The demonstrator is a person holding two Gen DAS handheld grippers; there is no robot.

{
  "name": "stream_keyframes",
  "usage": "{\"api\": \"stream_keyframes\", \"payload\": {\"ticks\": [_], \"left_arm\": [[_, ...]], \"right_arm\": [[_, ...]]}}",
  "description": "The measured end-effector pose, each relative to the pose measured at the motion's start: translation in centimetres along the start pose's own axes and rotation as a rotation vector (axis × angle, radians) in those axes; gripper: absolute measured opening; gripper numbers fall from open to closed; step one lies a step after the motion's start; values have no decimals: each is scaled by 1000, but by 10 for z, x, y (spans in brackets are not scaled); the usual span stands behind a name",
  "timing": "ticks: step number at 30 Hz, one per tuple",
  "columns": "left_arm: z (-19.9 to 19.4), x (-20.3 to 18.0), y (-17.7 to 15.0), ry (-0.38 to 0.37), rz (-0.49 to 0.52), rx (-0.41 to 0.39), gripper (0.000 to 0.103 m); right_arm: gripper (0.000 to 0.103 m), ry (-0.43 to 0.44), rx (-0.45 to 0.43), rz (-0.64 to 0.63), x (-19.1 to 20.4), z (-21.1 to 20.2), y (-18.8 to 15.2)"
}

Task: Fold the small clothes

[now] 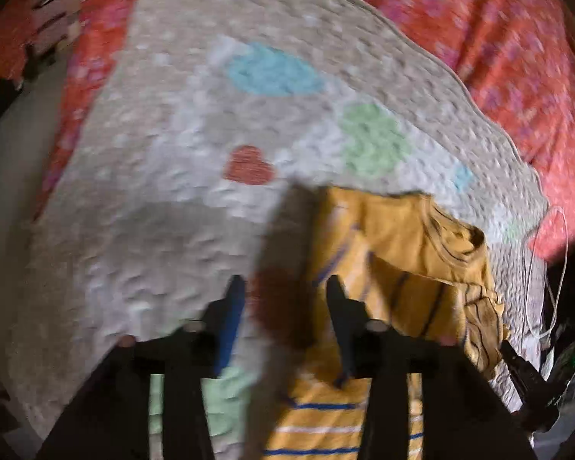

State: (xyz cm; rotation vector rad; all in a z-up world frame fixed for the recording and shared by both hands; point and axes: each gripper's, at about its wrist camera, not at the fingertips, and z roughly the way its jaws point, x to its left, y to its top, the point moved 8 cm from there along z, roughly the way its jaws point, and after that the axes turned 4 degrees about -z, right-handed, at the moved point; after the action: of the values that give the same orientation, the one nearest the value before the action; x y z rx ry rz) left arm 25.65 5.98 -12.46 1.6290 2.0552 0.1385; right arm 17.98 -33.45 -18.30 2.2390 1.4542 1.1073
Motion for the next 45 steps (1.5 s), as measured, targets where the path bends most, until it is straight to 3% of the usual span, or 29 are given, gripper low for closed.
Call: {"api": "stream_keyframes", "payload": {"ticks": [3,5,6,7,8,12,14,15,16,18,22,25,29,32,37,39,40,42,43,45], "left_arm": [[22,-31,-6,25,92,48,59],[41,-43,-11,76,146,86,59],[50,-46,-14,107,170,111,46],[57,-47,-15,157,193,126,16],[59,-47,-15,165,197,131,11],[45,-31,-4,133,108,84,11],[38,-12,0,80,17,66,11],[37,-2,-1,57,-27,64,11],[38,4,-2,53,-50,66,11],[41,17,-6,59,-83,62,12],[30,34,-10,-35,-184,48,15],[8,53,-10,-17,-203,14,15],[-36,58,-8,7,-148,-68,15],[-54,26,-8,-25,-41,-104,15],[-17,-37,-24,-77,127,-9,32],[13,-40,-40,-17,170,83,32],[25,-36,-45,27,184,108,31],[23,-33,-49,39,227,72,27],[16,-32,-51,39,238,64,27],[-2,-31,-58,13,247,52,28]], "right_arm": [[6,18,-4,13,-6,-4,-7],[8,33,-12,10,-7,-10,-8],[8,38,-18,7,-6,-13,-8],[8,42,-24,3,-5,-16,-7],[8,48,-34,-4,-4,-20,-6],[8,71,-64,-25,1,-32,-2],[11,72,-78,-28,1,-34,1],[15,71,-86,-21,0,-35,3],[28,65,-89,-7,-3,-34,4],[37,47,-94,21,-10,-31,5],[37,54,-90,75,-21,-27,5],[37,68,-85,92,-24,-24,6],[37,40,-108,68,-16,-23,10],[37,18,-124,50,-1,-21,9],[36,57,-62,-22,31,-5,-9],[34,79,26,-16,29,11,-19],[25,66,44,4,19,14,-22],[20,23,41,23,2,4,-21],[27,6,34,25,-4,-5,-21],[28,-10,18,6,-15,-31,-25]]}}
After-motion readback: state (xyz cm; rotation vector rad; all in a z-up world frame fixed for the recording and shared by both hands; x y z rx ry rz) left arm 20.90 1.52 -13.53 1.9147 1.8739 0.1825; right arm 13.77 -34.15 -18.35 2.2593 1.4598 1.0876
